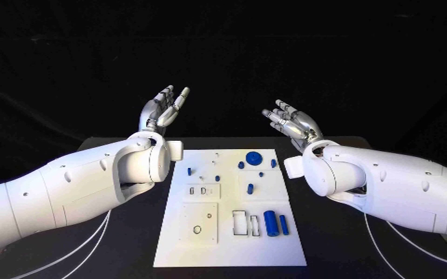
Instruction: Assemble the parts on the task board
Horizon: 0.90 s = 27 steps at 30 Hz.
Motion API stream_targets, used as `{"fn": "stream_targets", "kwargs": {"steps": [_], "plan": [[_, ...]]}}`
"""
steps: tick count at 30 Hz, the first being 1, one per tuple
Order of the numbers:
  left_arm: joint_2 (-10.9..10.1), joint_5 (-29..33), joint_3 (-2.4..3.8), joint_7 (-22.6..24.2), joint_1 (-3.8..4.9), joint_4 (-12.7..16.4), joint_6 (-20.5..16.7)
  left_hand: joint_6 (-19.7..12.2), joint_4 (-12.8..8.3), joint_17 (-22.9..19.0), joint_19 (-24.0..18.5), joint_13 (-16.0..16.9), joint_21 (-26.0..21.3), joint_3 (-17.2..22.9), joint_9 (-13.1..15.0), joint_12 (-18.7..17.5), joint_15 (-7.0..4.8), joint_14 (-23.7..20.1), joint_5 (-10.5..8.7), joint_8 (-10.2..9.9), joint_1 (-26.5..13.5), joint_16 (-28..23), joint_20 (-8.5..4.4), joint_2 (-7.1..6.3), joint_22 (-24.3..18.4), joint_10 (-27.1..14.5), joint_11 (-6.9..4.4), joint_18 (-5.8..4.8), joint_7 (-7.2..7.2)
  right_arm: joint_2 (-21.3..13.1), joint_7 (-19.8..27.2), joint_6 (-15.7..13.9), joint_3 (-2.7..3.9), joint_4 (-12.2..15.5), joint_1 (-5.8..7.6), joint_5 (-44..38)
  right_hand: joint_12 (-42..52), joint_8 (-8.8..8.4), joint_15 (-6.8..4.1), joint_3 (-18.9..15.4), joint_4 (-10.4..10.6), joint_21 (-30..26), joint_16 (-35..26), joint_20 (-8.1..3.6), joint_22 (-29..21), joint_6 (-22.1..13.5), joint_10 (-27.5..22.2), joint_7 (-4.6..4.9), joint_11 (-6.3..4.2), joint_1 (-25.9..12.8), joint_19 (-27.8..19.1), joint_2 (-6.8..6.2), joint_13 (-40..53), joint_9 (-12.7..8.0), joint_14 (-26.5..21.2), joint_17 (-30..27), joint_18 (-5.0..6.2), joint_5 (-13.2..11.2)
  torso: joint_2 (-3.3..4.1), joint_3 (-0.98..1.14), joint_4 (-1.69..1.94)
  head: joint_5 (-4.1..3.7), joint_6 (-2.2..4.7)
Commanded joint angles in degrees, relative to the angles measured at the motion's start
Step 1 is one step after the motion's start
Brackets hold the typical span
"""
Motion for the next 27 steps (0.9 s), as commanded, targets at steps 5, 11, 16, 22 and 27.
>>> {"fn": "stream_targets", "kwargs": {"steps": [5,11,16,22,27], "plan": [[-2.2,-0.2,0.04,1.8,0.13,1.2,5.4,14.7,-0.2,2.4,5.5,1.4,4.2,-1.8,3.7,2.4,2.16,13.2,1.42,5.1,8.2,4.2,1.05,1.11,2.1,16.1,2.73,1.21,8.47,0.7,-4.7,7.0,-0.81,-4.9,2.03,-24.2,4.7,8.44,-1.05,2.9,-7.2,5.9,6.0,0.25,3.0,22.3,21.2,9.9,-0.71,11.2,13.7,-1.55,2.2,6.4,18.6,4.1,2.86,-4.0,0.95,-0.12,-0.54,0.72,-0.56],[-3.9,-1.3,0.04,0.6,0.28,2.6,7.9,27.0,-1.0,6.4,22.4,2.3,13.3,-2.8,6.4,5.2,0.08,35.4,1.35,9.7,12.6,12.6,0.67,1.44,6.2,35.8,1.96,3.11,7.03,1.1,-6.0,7.1,-0.78,-6.3,3.84,-36.4,7.3,14.27,-4.41,3.5,-10.3,11.7,12.3,0.05,5.0,37.6,42.1,8.45,-3.03,14.0,32.2,-2.52,2.8,9.5,40.4,7.7,6.21,-4.6,2.07,0.15,-0.68,0.66,-0.55],[-5.6,-2.9,0.05,-1.6,0.51,4.5,10.5,31.5,-2.1,7.5,27.8,2.3,14.8,-3.3,6.9,5.4,-1.57,40.4,1.53,11.1,14.8,14.1,0.36,1.59,6.1,40.4,0.42,4.46,5.62,1.5,-9.8,10.8,-0.77,-6.9,5.29,-48.9,6.3,14.7,-6.14,3.6,-11.2,11.8,12.9,-0.27,4.3,40.9,47.0,7.07,-4.51,13.8,37.8,-3.48,2.8,9.4,46.3,8.3,7.75,-5.3,2.95,0.34,-0.5,0.55,-0.52],[-7.9,-4.5,0.05,-3.5,0.67,7.4,12.6,33.2,-2.5,8.3,29.6,2.4,14.6,-3.6,6.9,5.5,-2.32,42.7,1.72,11.5,15.8,14.4,-0.17,1.45,5.4,43.5,-0.49,4.59,4.84,1.9,-15.1,13.2,-0.76,-6.9,6.23,-61.1,5.5,15.27,-8.31,3.1,-11.2,12.0,13.8,-2.04,3.7,44.9,53.0,5.31,-6.36,13.1,43.8,-4.78,3.1,10.1,53.4,10.2,7.96,-6.2,4.26,0.36,-0.28,0.34,-0.41],[-10.1,-5.0,0.06,-4.5,0.73,10.7,13.8,33.3,-2.4,8.4,29.9,2.4,14.5,-3.7,6.9,5.5,-2.44,43.0,1.83,11.5,15.9,14.5,-0.25,1.47,5.3,44.0,-0.63,4.59,4.78,2.5,-20.7,14.5,-0.74,-6.9,6.88,-72.3,5.2,15.68,-10.61,3.1,-10.8,13.9,15.9,-4.36,4.3,47.4,57.8,3.88,-8.09,12.5,49.3,-6.32,3.5,11.3,59.7,13.4,7.96,-5.8,5.81,0.32,0.06,-0.18,0.0]]}}
